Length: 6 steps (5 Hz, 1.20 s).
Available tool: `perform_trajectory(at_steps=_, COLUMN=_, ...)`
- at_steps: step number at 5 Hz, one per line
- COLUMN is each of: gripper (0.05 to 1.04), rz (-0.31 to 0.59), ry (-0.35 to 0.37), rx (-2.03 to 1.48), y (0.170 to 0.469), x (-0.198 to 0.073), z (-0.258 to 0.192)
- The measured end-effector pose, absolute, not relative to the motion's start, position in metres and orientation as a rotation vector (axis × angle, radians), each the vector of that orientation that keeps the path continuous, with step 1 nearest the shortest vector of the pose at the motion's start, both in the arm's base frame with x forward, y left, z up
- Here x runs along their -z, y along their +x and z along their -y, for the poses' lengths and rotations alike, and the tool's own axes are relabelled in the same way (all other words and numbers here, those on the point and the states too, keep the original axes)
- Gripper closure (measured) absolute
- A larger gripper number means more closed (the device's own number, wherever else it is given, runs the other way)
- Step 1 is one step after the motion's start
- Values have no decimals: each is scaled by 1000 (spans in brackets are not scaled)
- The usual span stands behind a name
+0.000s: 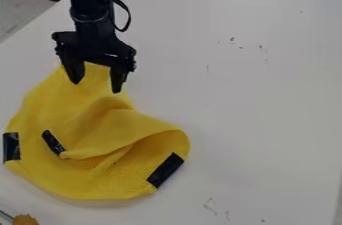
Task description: Unfold the cloth from bottom left to top right
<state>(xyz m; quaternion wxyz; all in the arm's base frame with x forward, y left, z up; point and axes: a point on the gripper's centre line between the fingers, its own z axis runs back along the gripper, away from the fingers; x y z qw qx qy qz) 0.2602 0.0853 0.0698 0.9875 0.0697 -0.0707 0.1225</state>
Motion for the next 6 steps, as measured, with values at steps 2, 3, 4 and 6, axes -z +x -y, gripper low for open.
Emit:
perform_trajectory(at_steps=2, gripper=83, rz=202, ry=160, rx=-414, y=213, x=-77, z=-108)
perform_trajectory(at_steps=3, gripper=83, rz=210, ry=154, rx=-414, y=213, x=-71, z=-113)
perform_trajectory(at_steps=4, gripper=83, rz=171, ry=159, rx=-414, y=206, x=-56, z=-112)
perform_trajectory(at_steps=6, gripper=83, rz=125, ry=189, rx=-457, y=191, x=-33, z=-113)
